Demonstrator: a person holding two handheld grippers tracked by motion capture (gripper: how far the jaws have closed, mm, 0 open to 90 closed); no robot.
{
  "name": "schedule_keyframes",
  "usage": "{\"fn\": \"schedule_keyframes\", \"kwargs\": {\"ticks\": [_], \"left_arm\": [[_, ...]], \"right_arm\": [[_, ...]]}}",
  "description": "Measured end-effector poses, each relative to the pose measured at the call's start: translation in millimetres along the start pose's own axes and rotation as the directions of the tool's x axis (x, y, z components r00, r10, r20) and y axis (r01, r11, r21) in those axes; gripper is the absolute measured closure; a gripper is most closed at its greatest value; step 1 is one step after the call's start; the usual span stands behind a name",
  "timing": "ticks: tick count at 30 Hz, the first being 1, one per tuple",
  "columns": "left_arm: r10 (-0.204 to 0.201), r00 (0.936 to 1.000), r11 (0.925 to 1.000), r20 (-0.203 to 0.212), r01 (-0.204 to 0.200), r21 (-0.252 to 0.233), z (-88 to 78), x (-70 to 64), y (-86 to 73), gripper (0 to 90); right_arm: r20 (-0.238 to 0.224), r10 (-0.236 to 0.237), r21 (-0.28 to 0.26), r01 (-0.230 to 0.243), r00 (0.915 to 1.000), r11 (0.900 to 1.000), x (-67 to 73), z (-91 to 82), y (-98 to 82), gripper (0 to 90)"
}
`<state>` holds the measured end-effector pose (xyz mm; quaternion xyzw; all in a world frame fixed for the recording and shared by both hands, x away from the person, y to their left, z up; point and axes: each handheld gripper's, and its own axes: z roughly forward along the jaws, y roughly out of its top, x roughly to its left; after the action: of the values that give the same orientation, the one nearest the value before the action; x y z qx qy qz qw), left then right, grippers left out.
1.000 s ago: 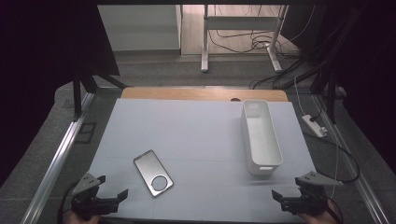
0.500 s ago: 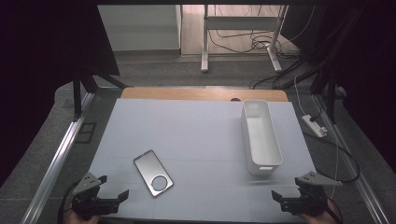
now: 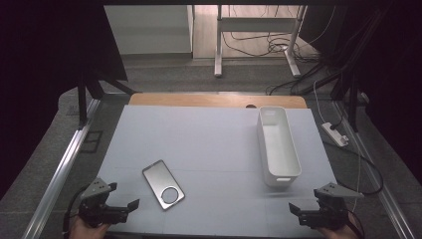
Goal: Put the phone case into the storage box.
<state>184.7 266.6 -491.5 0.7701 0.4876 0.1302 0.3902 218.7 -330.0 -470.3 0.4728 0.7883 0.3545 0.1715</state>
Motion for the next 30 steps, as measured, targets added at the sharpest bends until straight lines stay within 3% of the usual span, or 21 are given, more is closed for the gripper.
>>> {"fn": "schedule_keyframes", "kwargs": {"ticks": [8,30], "left_arm": [[0.036,0.9993,0.9978,0.006,-0.037,0.056,9.8,-2.0,11.2,0.0],[0.084,0.9942,0.9878,0.067,-0.092,0.126,39.6,-5.0,45.9,0.1]], "right_arm": [[0.001,-0.002,0.002,0.002,1.0,1.0,-0.3,0.7,0.4,0.0],[0.003,0.0,0.014,0.0,1.0,1.0,0.0,2.3,1.3,0.0]]}}
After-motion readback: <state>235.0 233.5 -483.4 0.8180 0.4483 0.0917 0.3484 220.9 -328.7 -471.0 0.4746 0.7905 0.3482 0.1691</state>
